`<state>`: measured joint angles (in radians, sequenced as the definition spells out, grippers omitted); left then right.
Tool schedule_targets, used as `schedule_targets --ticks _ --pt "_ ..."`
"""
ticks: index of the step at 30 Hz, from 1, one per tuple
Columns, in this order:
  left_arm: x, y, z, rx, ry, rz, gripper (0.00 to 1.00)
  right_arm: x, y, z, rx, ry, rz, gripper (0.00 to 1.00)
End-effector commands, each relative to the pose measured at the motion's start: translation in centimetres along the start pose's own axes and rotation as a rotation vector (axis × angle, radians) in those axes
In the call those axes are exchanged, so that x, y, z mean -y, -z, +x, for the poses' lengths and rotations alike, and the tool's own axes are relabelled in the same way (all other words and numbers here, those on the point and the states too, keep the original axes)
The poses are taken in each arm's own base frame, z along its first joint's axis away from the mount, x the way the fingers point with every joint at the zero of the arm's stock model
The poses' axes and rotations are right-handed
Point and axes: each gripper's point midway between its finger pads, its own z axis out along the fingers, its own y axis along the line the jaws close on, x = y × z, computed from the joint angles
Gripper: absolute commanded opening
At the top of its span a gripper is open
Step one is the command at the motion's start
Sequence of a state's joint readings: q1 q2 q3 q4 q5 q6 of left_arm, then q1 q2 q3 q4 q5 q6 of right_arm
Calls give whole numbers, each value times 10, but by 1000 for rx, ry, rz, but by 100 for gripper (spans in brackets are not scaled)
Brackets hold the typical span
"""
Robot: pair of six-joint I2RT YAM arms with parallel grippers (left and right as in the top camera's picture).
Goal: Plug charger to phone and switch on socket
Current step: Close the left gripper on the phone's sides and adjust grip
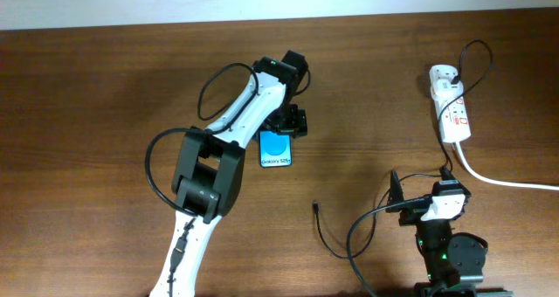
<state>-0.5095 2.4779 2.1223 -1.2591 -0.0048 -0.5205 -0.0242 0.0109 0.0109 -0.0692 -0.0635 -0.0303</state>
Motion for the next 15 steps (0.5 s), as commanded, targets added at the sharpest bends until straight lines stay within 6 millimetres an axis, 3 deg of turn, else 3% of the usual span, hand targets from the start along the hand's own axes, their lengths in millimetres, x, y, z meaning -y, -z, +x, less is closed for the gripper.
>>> schedule_targets --ticks 1,15 --pt "-18 -29 14 -59 -7 -110 99 0 0 2 -4 -4 2 98" --pt "-19 -30 12 -64 6 -86 99 0 0 2 -4 -4 2 98"
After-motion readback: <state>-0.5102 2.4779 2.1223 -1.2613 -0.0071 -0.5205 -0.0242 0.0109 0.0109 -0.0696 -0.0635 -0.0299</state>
